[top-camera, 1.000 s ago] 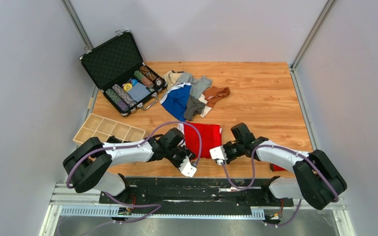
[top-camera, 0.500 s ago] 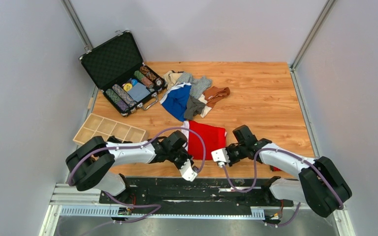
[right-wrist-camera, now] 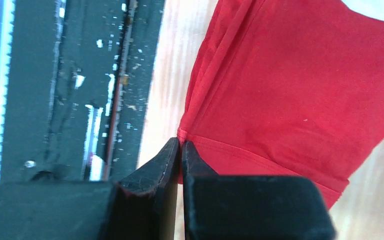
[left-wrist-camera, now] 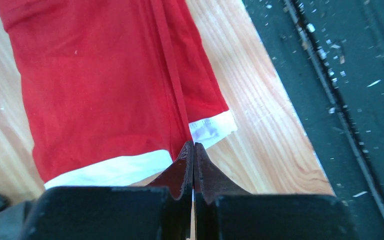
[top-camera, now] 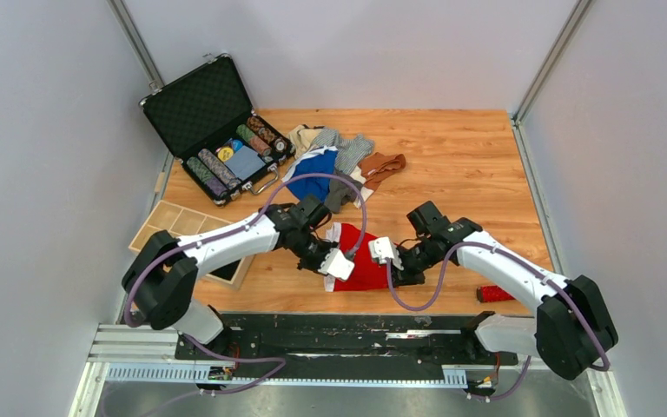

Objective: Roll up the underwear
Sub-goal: Fold the underwear at the center of the board.

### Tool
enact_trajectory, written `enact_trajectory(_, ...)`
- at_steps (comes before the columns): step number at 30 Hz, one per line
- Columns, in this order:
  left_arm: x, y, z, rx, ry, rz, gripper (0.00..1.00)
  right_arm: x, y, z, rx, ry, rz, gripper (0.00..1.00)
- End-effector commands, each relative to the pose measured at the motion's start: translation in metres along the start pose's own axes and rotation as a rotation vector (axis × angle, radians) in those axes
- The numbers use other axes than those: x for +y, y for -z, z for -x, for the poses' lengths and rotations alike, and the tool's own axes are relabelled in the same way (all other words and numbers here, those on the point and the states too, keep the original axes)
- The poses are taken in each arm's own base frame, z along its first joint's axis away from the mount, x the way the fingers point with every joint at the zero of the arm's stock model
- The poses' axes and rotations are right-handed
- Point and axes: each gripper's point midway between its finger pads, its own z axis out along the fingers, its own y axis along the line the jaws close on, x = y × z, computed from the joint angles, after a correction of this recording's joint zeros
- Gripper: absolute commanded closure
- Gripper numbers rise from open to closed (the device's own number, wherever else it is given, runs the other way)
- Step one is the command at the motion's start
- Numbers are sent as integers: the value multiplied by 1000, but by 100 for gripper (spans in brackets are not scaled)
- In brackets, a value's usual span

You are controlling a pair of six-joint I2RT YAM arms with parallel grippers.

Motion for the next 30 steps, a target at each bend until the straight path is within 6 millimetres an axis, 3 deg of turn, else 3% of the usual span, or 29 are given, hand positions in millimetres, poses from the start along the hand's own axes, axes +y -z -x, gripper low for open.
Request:
enact_trajectory(1,-37,7,11,-74,194,-211,100,36,3,1,-26,-173,111,97)
enact_trajectory(3,-39,7,14,-92,190,-230,100,38,2,-5,-7,-172,109,97)
enact_trajectory(8,-38,-1,9,-57,123,-160,56,35,-5,-24,39,-130,92,97)
enact_trajectory(10,-31,-4,10,-54,38,-87,46,33,-8,-27,49,-133,97,97)
enact_trajectory(15,-31,-11,8,-9,-60,32,42,28,-12,-27,45,-153,105,97)
enact_trajectory(20,-19,-15,25,-58,-146,144,41,27,-13,-26,41,-164,102,97)
enact_trajectory(25,-23,-27,34,-86,-205,133,38,28,-14,-28,41,-172,92,97)
enact_trajectory(30,-37,-50,21,-40,-193,30,38,30,-14,-29,36,-185,82,97)
